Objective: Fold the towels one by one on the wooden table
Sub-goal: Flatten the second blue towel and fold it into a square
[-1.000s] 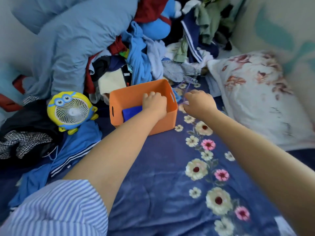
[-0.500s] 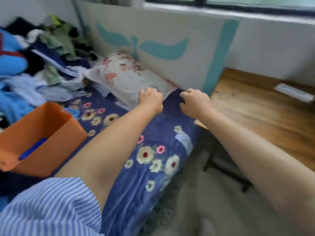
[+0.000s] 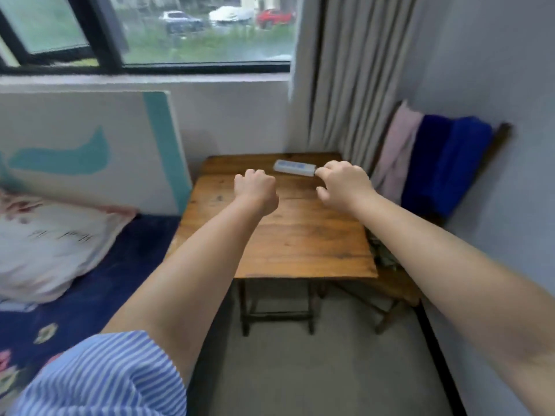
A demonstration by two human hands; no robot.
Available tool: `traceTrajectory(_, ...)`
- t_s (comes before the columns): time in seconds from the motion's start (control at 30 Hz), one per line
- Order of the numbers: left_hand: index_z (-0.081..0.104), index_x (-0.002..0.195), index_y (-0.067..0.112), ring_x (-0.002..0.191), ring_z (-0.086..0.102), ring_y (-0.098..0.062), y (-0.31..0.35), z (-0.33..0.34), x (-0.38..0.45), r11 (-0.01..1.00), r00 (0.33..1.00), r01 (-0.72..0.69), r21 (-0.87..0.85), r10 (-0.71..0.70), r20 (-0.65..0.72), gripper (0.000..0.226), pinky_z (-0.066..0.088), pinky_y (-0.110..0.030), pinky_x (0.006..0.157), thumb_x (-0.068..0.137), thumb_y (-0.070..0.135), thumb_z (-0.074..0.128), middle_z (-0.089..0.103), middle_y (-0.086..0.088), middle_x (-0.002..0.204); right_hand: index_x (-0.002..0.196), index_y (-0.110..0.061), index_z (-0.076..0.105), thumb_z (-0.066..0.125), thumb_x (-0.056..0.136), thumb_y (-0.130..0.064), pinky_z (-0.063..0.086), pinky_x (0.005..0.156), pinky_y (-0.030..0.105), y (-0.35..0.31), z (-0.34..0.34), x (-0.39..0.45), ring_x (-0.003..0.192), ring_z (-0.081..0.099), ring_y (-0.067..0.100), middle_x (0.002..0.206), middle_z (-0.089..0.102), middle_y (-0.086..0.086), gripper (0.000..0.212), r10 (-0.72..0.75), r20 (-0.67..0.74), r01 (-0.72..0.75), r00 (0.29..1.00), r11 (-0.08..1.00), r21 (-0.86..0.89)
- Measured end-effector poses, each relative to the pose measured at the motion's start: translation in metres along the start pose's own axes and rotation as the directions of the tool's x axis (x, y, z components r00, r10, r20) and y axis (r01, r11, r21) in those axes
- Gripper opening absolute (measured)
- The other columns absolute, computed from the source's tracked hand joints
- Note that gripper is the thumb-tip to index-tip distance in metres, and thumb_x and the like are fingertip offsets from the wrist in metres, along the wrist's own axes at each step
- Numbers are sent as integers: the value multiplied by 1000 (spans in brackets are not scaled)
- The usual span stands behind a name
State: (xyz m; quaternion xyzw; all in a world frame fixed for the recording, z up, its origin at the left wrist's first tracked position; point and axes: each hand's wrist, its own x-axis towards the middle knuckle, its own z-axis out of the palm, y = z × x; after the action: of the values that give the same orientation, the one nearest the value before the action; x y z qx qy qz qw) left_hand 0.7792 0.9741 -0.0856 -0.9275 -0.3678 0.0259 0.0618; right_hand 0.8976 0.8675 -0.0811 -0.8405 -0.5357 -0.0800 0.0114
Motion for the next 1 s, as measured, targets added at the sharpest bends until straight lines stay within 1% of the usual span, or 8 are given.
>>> traceTrajectory(0.1, 56, 120, 10, 121, 42, -28, 54, -9, 39, 998, 997, -67, -14, 66, -25, 33, 37, -36, 93, 92, 22, 43, 51, -11, 126, 130, -10, 47, 44, 92, -27, 38, 97, 40, 68, 2, 1, 122, 44, 31, 133, 47, 12, 41, 99, 5, -99, 995, 995, 22)
traceTrajectory(0.23, 57, 120, 11, 123, 40, -29, 116, -17, 95, 988, 988, -153, -17, 152, -35, 33, 36, -37, 97, 91, 21, 45, 50, -11, 126, 124, -8, 50, 43, 93, -24, 40, 91, 39, 149, 11, 14, 116, 48, 31, 127, 52, 13, 35, 199, 10, -199, 980, 979, 44)
traceTrajectory(0.43, 56, 119, 10, 122, 40, -31, 165, -27, 179, 966, 966, -256, -31, 255, -43, 31, 36, -38, 97, 93, 21, 45, 50, -12, 125, 118, -6, 54, 44, 92, -22, 47, 84, 41, 233, 25, 52, 108, 51, 31, 120, 56, 14, 32, 317, 20, -317, 948, 947, 55)
traceTrajectory(0.5, 55, 121, 10, 124, 40, -31, 185, -35, 223, 949, 948, -314, -37, 311, -62, 32, 36, -38, 98, 92, 22, 46, 49, -12, 127, 121, -7, 53, 44, 92, -23, 48, 86, 42, 270, 28, 74, 110, 52, 31, 122, 56, 13, 34, 382, 5, -382, 924, 923, 48)
traceTrajectory(0.67, 52, 126, 10, 128, 37, -31, 226, -40, 301, 909, 911, -412, -70, 411, -33, 36, 35, -40, 102, 93, 23, 43, 46, -13, 132, 127, -7, 50, 43, 94, -23, 47, 92, 41, 338, 35, 111, 118, 49, 30, 129, 53, 13, 38, 520, 36, -521, 853, 851, 60)
traceTrajectory(0.77, 50, 127, 11, 129, 37, -30, 253, -36, 334, 898, 902, -429, -102, 431, 5, 37, 36, -39, 101, 92, 23, 44, 46, -12, 133, 130, -7, 48, 44, 94, -23, 46, 93, 40, 372, 40, 122, 120, 48, 29, 131, 52, 12, 39, 592, 68, -596, 803, 799, 86)
traceTrajectory(0.87, 47, 128, 12, 128, 38, -30, 287, -31, 365, 873, 879, -466, -140, 476, 42, 37, 37, -39, 101, 92, 21, 44, 45, -12, 134, 120, -5, 55, 43, 94, -24, 47, 89, 36, 413, 54, 128, 112, 52, 26, 122, 57, 10, 34, 630, 79, -634, 772, 773, 29)
traceTrajectory(1.0, 43, 129, 9, 124, 40, -30, 330, -29, 393, 836, 844, -508, -210, 531, 74, 37, 39, -39, 97, 94, 21, 43, 44, -11, 133, 113, -6, 58, 42, 94, -24, 43, 83, 32, 464, 67, 137, 108, 54, 24, 111, 60, 7, 31, 684, 95, -688, 723, 726, 11)
